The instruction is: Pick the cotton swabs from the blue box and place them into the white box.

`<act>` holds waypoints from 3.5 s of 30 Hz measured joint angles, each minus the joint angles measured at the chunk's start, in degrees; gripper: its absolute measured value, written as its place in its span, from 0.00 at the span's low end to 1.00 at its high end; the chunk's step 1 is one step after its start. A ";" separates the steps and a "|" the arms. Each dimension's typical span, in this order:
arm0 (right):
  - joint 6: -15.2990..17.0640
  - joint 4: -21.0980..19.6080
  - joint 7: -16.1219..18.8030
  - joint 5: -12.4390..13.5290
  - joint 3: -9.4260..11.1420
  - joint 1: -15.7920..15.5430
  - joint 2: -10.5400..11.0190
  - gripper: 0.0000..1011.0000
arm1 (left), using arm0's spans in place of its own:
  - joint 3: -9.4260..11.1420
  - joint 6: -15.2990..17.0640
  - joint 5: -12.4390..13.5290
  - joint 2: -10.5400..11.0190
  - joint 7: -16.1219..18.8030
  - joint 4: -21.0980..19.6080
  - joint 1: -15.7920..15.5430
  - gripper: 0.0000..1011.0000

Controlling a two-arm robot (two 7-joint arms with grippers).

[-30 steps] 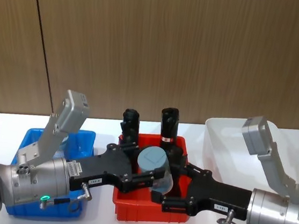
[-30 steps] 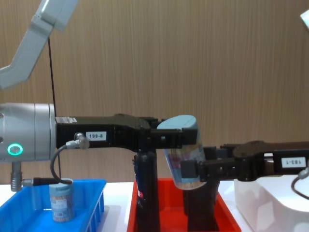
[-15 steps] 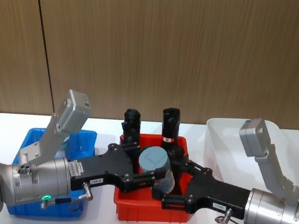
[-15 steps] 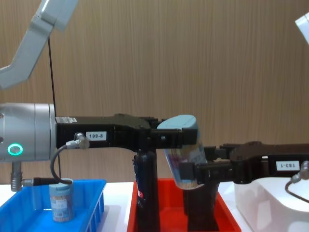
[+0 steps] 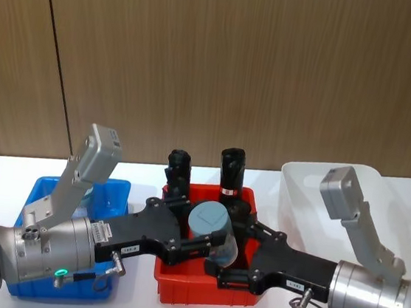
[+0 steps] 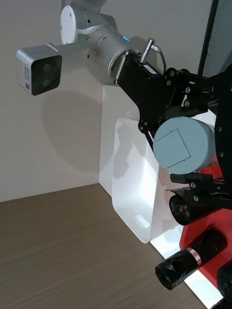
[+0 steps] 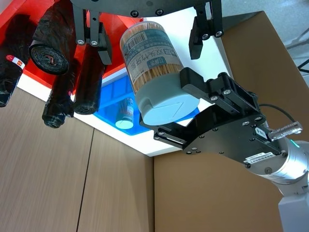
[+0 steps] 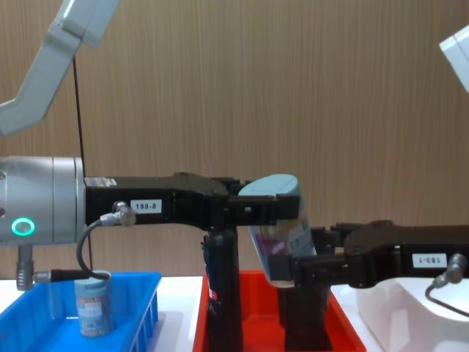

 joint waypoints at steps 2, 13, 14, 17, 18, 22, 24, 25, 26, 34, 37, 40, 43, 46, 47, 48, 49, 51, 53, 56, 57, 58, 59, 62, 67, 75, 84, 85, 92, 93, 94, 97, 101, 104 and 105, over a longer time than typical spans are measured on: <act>-0.17 0.13 -0.14 -0.05 -0.15 0.04 -0.05 0.99 | 0.00 0.00 0.00 0.00 0.00 0.00 0.00 0.66; -0.81 0.74 -0.72 -0.19 -0.81 0.36 -0.36 0.95 | 0.00 0.00 0.00 0.00 0.00 0.00 0.00 0.66; -0.82 0.77 -0.77 -0.21 -0.84 0.39 -0.38 0.94 | 0.00 0.00 0.00 0.00 0.00 0.00 0.00 0.66; -0.84 0.88 -1.11 -0.47 -1.08 0.50 -0.50 0.86 | 0.00 0.00 0.00 0.00 0.00 0.00 0.00 0.66; -0.84 0.88 -1.11 -0.47 -1.08 0.50 -0.50 0.84 | 0.00 0.00 0.00 0.00 0.00 0.00 0.00 0.66; -0.83 0.98 -1.30 -0.51 -1.27 0.63 -0.58 0.70 | 0.00 0.00 -0.01 0.00 -0.01 0.00 0.00 0.66; -0.80 1.00 -1.35 -0.51 -1.40 0.66 -0.62 0.68 | 0.00 0.00 -0.01 0.00 0.00 0.00 0.00 0.66; -0.77 1.01 -1.38 -0.51 -1.48 0.69 -0.64 0.68 | 0.00 0.00 -0.01 0.00 0.00 -0.01 0.00 0.66; -0.76 1.01 -1.39 -0.51 -1.49 0.70 -0.64 0.68 | 0.00 0.00 -0.01 0.00 0.01 0.00 0.00 0.67; -0.59 1.00 -1.58 -0.23 -1.72 0.86 -0.62 0.66 | 0.00 0.00 -0.01 0.00 0.00 0.00 0.00 0.88; -0.56 0.94 -1.64 -0.07 -1.77 0.88 -0.54 0.66 | 0.00 0.00 -0.01 0.00 0.00 0.00 0.00 0.97; -0.55 0.87 -1.79 0.08 -1.79 0.89 -0.41 0.66 | 0.00 0.00 0.00 0.00 0.01 0.00 0.00 0.99; -0.55 0.77 -2.02 0.42 -1.78 0.88 -0.24 0.66 | 0.00 0.00 0.00 0.00 0.00 0.00 0.00 0.99; -0.57 0.63 -2.19 0.76 -1.70 0.78 0.03 0.66 | 0.00 0.00 0.00 0.00 0.00 0.00 0.00 0.99; -0.59 0.61 -2.31 0.89 -1.67 0.74 0.10 0.66 | 0.00 0.00 0.00 0.00 0.00 0.00 0.00 0.99; -0.64 0.57 -2.48 1.06 -1.57 0.64 0.28 0.66 | 0.00 0.00 0.00 0.00 0.01 0.00 0.00 0.99; -0.67 0.54 -2.55 1.22 -1.51 0.59 0.36 0.66 | 0.00 0.00 0.00 0.00 0.01 0.00 0.00 0.99; -0.76 0.49 -2.75 1.44 -1.42 0.48 0.54 0.66 | 0.00 0.00 0.00 0.00 0.00 0.00 0.00 0.99; -0.93 0.43 -3.12 1.87 -1.18 0.26 0.92 0.66 | 0.00 0.00 0.00 0.00 0.00 0.00 0.00 0.99; -1.25 0.40 -3.89 2.65 -0.73 -0.08 1.59 0.66 | 0.00 0.00 0.00 0.00 0.00 -0.01 0.00 0.99; -1.32 0.40 -4.03 2.77 -0.62 -0.15 1.74 0.66 | 0.00 0.00 0.00 0.00 0.00 0.00 0.00 0.99; -1.40 0.40 -4.22 2.93 -0.49 -0.23 1.92 0.66 | 0.00 0.00 0.00 0.00 0.00 0.00 0.00 0.99; -1.47 0.40 -4.37 3.10 -0.36 -0.29 2.06 0.66 | 0.00 0.00 0.00 0.00 0.00 0.00 0.00 0.99; -1.69 0.45 -4.91 3.62 0.04 -0.47 2.55 0.66 | 0.00 0.00 0.00 0.00 0.00 0.00 0.00 0.99; -2.34 0.96 -6.58 4.91 1.23 -0.72 3.88 0.66 | 0.00 0.00 0.00 0.00 0.00 0.00 0.00 0.99; -2.80 2.11 -9.01 5.87 3.05 -0.44 5.49 0.66 | 0.00 0.00 0.00 0.00 0.00 0.00 0.00 0.99; -2.29 4.99 -12.24 5.36 5.02 1.14 6.95 0.66 | 0.00 0.00 0.00 0.00 0.00 0.00 0.00 0.99; -2.01 5.63 -12.70 5.16 5.28 1.46 7.13 0.66 | 0.00 0.00 0.00 0.00 0.00 0.00 0.00 0.99; -0.71 8.92 -14.24 3.90 6.20 3.14 7.65 0.66 | 0.00 0.00 0.00 0.00 0.00 0.00 0.00 0.99; -0.40 9.84 -14.55 3.51 6.36 3.56 7.71 0.66 | 0.00 0.00 0.00 0.00 0.00 0.00 0.00 0.99; -0.26 10.27 -14.67 3.35 6.42 3.75 7.75 0.66 | 0.00 0.00 0.00 0.00 0.00 0.00 0.00 0.99; 0.20 12.14 -15.08 2.61 6.63 4.62 7.80 0.66 | 0.00 0.00 0.00 0.00 0.00 0.00 0.00 0.99; 0.65 14.23 -15.38 1.76 6.77 5.52 7.80 0.66 | 0.00 -0.01 0.00 0.00 0.00 0.00 0.00 0.99; 0.87 15.53 -15.50 1.24 6.80 6.11 7.77 0.66 | 0.00 0.00 0.00 0.00 0.00 0.00 0.00 0.99; 0.92 15.76 -15.50 1.13 6.80 6.22 7.76 0.69 | 0.00 -0.01 0.00 0.00 0.00 0.00 0.00 0.99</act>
